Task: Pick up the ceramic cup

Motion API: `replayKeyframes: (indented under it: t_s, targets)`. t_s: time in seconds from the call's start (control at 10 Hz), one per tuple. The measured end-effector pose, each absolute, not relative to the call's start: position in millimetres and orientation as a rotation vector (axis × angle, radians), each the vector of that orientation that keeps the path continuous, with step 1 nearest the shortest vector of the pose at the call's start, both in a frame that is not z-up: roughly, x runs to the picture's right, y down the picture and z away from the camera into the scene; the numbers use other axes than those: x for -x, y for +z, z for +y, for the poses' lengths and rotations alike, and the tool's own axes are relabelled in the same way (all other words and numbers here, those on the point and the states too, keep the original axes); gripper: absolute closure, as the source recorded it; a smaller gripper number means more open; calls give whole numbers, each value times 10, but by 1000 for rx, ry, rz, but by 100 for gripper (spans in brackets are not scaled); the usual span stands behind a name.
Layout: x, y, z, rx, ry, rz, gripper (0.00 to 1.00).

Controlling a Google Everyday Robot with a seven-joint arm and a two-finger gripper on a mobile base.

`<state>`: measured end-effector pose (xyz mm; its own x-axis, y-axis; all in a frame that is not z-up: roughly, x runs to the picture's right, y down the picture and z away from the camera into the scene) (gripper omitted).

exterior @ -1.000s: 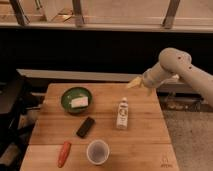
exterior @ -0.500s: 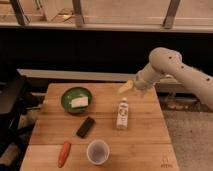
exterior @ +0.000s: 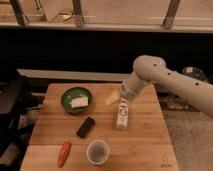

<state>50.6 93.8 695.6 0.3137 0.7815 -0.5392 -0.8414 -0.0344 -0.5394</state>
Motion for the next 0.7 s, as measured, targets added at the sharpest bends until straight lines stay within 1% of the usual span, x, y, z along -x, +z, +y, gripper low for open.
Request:
replayKeyframes:
  t_s: [0.2, 0.7]
  targets:
    - [-279, 6765, 1150, 992, 1204, 63, 20]
    - [-276, 6753, 1156, 994, 1198, 61, 20]
